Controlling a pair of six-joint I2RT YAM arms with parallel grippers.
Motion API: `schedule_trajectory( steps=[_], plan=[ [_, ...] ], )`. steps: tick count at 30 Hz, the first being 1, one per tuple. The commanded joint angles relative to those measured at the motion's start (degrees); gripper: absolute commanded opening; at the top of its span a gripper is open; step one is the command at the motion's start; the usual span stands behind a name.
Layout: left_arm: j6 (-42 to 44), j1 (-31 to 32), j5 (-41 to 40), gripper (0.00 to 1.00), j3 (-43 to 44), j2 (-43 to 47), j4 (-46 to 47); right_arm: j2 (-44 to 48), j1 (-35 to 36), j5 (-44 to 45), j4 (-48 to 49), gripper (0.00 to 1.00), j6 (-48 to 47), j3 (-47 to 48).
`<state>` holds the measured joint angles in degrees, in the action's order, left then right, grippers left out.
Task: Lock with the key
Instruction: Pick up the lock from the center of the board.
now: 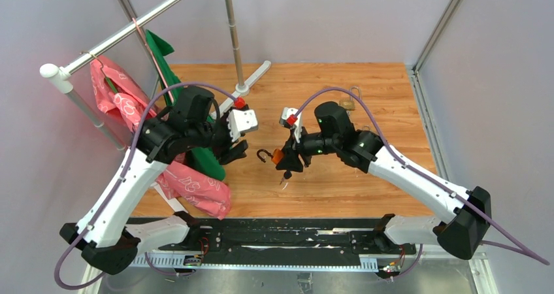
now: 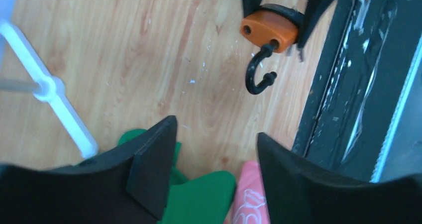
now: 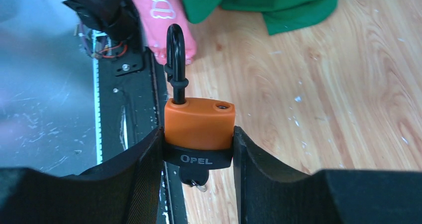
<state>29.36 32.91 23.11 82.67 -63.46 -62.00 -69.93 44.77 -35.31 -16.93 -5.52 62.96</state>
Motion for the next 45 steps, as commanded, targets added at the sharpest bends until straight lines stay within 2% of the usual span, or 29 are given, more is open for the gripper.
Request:
schedule_trajectory(
  steps=[1,3,6,9,15,18,20,25,26,34,35,36,37,40,41,45],
  plan=[
    [10.6,2.0,9.2,0.72,-0.2,7.0,-4.6,1.6,4.9,-2.2,3.0,0.0,0.9,2.7],
    [10.7,2.6,13.5,0.78,-0.5,8.7,-4.2,1.4,6.1,-0.6,3.0,0.0,0.6,3.5],
    [5.8,3.6,12.7,0.78,0.4,7.5,-4.0,0.8,8.0,0.1,3.4,0.0,0.3,4.3],
    [2.9,4.2,11.3,0.76,0.3,5.9,-3.9,0.3,9.7,0.1,3.5,0.0,-0.1,5.4],
    [2.8,5.8,8.4,0.69,-1.0,5.2,-2.4,-0.3,11.8,0.9,3.5,0.0,-0.6,7.5],
    [2.6,5.8,6.9,0.58,-0.5,5.2,-1.5,-0.5,12.6,1.0,3.3,0.0,-1.0,8.0],
    [2.6,5.8,6.7,0.45,-0.2,5.4,-1.5,-0.6,12.8,1.0,3.2,0.0,-1.3,8.1],
    [2.9,5.8,6.5,0.02,-0.9,6.7,-1.6,-0.4,12.8,0.8,2.6,0.0,-1.8,8.1],
    [3.2,5.8,6.7,0.0,-1.1,7.0,-1.5,-0.4,12.8,0.4,2.5,0.0,-2.1,8.3],
    [1.5,5.8,12.8,0.0,-1.6,9.3,-0.6,-0.2,12.7,-0.8,1.7,0.0,-3.2,8.7],
    [2.1,5.8,14.1,0.09,-2.3,9.7,-0.6,-0.5,12.7,-1.1,1.7,0.0,-3.0,8.9],
    [2.9,5.8,15.2,0.28,-2.9,10.4,-0.5,-0.8,12.7,-1.3,1.5,0.0,-3.0,9.3],
    [3.4,5.8,15.6,0.36,-3.5,10.8,-0.5,-1.0,12.7,-1.6,1.4,0.0,-3.0,9.5],
    [4.0,5.9,13.3,0.42,-3.9,11.0,-0.5,-1.1,12.7,-1.2,1.4,0.0,-3.3,9.9],
    [4.0,5.9,12.7,0.42,-3.8,10.9,-0.5,-1.1,12.7,-1.0,1.5,0.0,-3.3,9.9],
    [4.6,5.9,13.2,0.16,-3.8,11.2,-0.5,-1.2,12.7,-1.5,2.1,0.0,-3.1,10.0]
  ],
)
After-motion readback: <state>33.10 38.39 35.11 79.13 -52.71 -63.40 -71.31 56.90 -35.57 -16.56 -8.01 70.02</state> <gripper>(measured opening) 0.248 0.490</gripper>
